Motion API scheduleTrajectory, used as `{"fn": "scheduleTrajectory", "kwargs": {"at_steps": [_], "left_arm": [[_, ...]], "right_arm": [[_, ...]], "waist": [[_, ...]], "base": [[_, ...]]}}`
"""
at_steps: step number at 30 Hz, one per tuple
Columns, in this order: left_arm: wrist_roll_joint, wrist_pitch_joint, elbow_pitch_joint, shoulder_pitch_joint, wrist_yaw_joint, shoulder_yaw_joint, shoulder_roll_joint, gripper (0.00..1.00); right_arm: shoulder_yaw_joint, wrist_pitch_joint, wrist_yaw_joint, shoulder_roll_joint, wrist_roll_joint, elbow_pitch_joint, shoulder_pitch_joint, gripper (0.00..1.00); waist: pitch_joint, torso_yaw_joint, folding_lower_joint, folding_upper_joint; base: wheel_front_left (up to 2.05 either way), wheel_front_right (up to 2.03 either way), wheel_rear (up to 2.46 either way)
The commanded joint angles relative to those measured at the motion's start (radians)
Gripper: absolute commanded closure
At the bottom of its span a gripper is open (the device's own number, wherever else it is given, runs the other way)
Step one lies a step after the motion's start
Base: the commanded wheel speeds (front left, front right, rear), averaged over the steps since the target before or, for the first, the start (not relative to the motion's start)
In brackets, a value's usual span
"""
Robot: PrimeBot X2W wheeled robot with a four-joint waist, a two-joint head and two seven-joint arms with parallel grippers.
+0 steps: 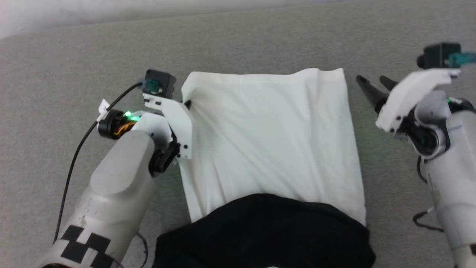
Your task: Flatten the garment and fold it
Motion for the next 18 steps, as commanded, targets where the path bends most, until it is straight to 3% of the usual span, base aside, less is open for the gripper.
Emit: {"fn": "scheduleTrajectory", "kwargs": {"at_steps": [1, 10, 13, 14, 15, 16, 18], "left_arm": [[0.006, -0.014, -0.012, -0.024, 0.007, 0.001, -0.003, 1.00], [0.014, -0.035, -0.075, -0.062, 0.008, -0.018, -0.029, 1.00], [0.015, -0.041, -0.087, -0.066, 0.009, -0.020, -0.029, 1.00], [0.014, -0.041, -0.088, -0.065, 0.010, -0.021, -0.029, 1.00], [0.013, -0.041, -0.089, -0.064, 0.010, -0.022, -0.029, 1.00], [0.012, -0.040, -0.090, -0.063, 0.010, -0.024, -0.028, 1.00], [0.011, -0.038, -0.090, -0.062, 0.010, -0.026, -0.026, 1.00]], "right_arm": [[0.015, 0.023, -0.001, -0.005, 0.013, 0.028, -0.035, 0.00], [0.134, 0.146, -0.001, -0.032, 0.015, 0.279, -0.225, 0.00], [0.176, 0.246, -0.001, -0.022, 0.036, 0.359, -0.243, 0.00], [0.188, 0.286, -0.001, -0.021, 0.042, 0.386, -0.245, 0.07], [0.200, 0.331, -0.001, -0.018, 0.048, 0.412, -0.244, 0.91], [0.207, 0.376, -0.001, -0.014, 0.058, 0.434, -0.245, 1.00], [0.218, 0.429, -0.001, -0.013, 0.070, 0.459, -0.254, 1.00]], "waist": [[0.044, 0.047, -0.0003, -0.0001], [0.109, 0.100, -0.0003, -0.0001], [0.118, 0.104, -0.0003, -0.0001], [0.118, 0.105, -0.0003, -0.0001], [0.117, 0.106, -0.0003, -0.0001], [0.116, 0.107, -0.0003, -0.0001], [0.115, 0.106, -0.0003, -0.0001]], "base": [[0.00, 0.00, 0.00], [0.00, 0.00, 0.00], [0.00, 0.00, 0.00], [0.00, 0.00, 0.00], [0.00, 0.00, 0.00], [0.00, 0.00, 0.00], [0.00, 0.00, 0.00]]}}
